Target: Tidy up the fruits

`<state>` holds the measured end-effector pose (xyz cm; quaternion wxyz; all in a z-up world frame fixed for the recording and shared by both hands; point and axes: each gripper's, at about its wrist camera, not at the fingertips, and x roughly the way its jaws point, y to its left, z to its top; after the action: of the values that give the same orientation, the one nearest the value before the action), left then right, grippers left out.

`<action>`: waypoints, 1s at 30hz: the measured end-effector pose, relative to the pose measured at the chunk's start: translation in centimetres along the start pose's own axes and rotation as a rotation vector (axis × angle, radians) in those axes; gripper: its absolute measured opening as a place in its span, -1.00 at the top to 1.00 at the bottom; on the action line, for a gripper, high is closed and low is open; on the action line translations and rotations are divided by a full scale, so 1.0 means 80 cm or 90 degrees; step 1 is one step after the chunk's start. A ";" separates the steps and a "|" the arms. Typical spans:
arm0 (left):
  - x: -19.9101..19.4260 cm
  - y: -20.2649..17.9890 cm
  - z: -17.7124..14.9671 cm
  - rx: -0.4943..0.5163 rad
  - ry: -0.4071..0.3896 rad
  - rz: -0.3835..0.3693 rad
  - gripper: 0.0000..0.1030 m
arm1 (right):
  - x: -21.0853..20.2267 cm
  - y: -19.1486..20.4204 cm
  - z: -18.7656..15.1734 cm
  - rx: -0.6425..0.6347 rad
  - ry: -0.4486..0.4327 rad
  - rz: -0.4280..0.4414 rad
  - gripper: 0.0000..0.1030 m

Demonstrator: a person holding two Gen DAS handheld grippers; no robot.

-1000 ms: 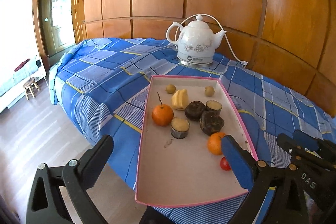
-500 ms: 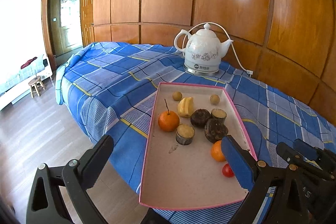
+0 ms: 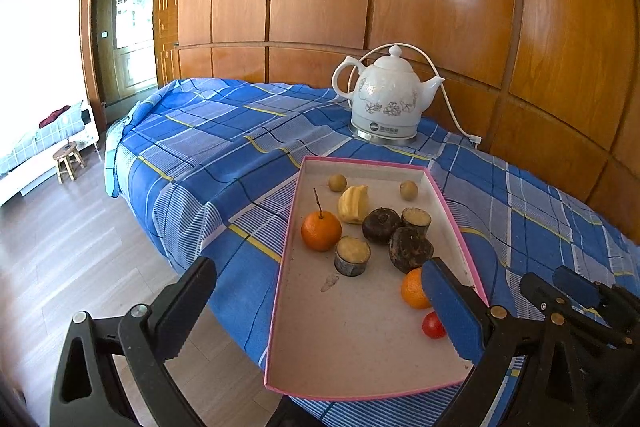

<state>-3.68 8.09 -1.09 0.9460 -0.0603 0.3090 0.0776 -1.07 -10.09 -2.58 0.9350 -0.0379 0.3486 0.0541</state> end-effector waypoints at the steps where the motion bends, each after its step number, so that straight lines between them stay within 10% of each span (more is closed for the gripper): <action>1: 0.000 0.000 0.000 0.000 -0.001 0.001 -0.99 | 0.000 0.000 0.000 0.000 0.000 0.000 0.16; 30: 0.008 -0.004 -0.004 0.010 0.012 -0.003 -0.95 | 0.008 0.000 -0.003 -0.003 0.008 0.007 0.16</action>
<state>-3.30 7.81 -1.68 0.9435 -0.0545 0.3186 0.0728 -0.75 -10.05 -3.18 0.9324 -0.0381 0.3544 0.0597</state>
